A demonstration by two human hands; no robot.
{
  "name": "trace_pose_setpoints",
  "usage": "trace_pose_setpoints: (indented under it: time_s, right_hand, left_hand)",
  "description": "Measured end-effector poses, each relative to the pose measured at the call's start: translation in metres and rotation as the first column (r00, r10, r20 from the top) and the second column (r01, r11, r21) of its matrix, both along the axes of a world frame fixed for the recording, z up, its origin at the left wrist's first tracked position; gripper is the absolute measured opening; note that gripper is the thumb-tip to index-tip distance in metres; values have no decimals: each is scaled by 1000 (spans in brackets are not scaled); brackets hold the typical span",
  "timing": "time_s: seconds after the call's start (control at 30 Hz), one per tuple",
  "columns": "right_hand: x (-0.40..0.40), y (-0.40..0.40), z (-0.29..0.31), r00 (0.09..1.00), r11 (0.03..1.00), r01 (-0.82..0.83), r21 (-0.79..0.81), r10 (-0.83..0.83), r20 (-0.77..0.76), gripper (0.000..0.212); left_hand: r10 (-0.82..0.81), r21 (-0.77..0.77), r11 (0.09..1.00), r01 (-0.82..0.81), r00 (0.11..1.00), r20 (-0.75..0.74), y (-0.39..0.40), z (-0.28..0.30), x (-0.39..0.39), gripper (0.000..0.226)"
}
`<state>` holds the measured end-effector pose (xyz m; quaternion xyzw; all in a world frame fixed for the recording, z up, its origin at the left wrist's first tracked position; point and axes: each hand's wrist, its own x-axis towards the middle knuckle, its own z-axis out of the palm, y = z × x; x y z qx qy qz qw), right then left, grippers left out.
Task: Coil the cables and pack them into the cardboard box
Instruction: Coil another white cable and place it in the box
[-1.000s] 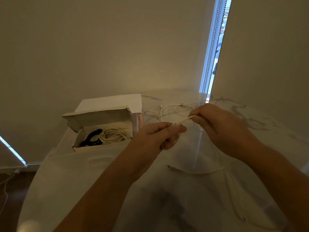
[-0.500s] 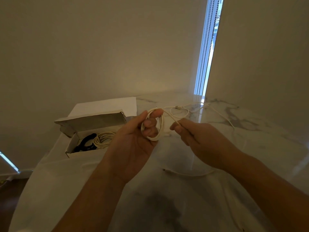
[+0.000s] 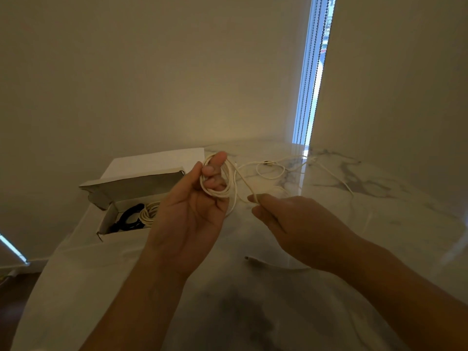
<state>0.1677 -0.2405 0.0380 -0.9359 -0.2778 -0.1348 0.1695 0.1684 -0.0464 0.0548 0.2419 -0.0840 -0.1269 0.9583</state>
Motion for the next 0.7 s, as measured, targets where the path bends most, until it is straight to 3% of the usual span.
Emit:
trace_pose_setpoints:
  time_s: [0.3, 0.53, 0.63, 0.7]
  right_hand:
    - [-23, 17, 7, 1000, 985, -16, -173, 15, -4, 51]
    - [-34, 20, 14, 992, 981, -114, -158, 104, -75, 37]
    - [-39, 22, 19, 985, 979, -159, -124, 149, -82, 38]
    - [-40, 20, 22, 986, 980, -168, -111, 166, -26, 34]
  left_hand:
    - [162, 94, 982, -167, 985, 54, -3, -7, 2, 64]
    - [382, 183, 901, -393, 919, 96, -3, -6, 8, 31]
    - [442, 359, 802, -478, 878, 181, -7, -6, 3, 18]
    - [435, 586, 592, -553, 832, 346, -9, -9, 0, 19]
